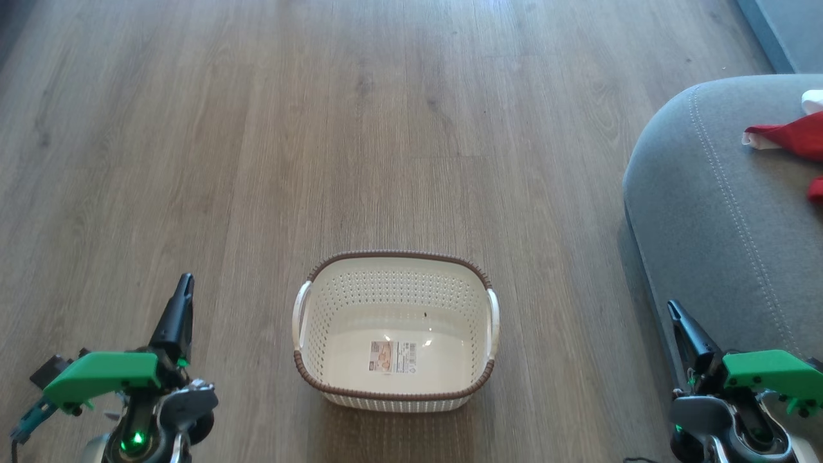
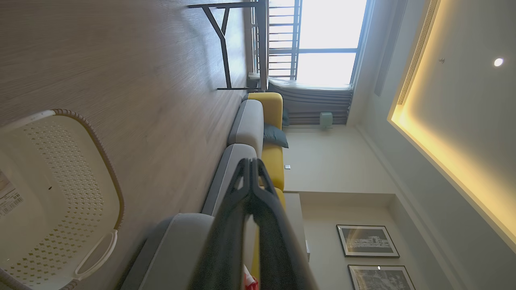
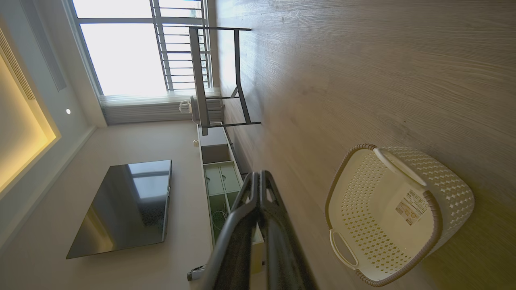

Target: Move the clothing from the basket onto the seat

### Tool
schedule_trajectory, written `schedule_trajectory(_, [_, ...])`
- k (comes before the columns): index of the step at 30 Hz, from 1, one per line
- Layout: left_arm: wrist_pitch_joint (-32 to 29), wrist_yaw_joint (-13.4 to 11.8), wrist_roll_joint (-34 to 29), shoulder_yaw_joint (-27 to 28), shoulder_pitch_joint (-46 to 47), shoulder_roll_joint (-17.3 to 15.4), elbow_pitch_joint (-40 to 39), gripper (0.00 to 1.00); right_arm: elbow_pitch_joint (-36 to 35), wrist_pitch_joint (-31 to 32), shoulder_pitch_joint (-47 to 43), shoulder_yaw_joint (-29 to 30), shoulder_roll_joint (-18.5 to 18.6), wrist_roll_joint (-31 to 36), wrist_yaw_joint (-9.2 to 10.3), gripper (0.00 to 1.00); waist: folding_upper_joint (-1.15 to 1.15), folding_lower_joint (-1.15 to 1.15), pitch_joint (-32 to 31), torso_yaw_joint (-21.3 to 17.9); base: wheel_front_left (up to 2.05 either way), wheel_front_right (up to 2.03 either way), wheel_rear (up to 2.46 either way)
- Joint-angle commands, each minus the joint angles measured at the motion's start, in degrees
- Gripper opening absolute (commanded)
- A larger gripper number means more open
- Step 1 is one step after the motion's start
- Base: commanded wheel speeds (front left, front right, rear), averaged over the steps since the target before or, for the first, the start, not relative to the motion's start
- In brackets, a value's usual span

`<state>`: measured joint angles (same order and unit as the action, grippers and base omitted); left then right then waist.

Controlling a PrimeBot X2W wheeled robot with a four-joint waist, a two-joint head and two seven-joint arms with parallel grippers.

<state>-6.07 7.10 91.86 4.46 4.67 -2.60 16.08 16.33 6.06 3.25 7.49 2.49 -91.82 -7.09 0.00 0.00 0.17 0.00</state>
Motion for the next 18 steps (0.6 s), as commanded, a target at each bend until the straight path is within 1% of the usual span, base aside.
schedule_trajectory(1, [-0.42, 0.38, 0.30, 2.07, 1.53, -0.28, -2.02, 0.00, -2.31, 0.43, 2.93, -0.96, 0.39, -0.34, -0.40, 0.00, 0.00, 0.00, 0.00, 0.00, 0.00, 0.00, 0.00])
schedule_trajectory(18, [-0.42, 0.38, 0.30, 2.07, 1.53, -0.28, -2.02, 0.00, -2.31, 0.43, 2.93, -0.96, 0.39, -0.34, -0.40, 0.00, 0.00, 0.00, 0.00, 0.00, 0.00, 0.00, 0.00])
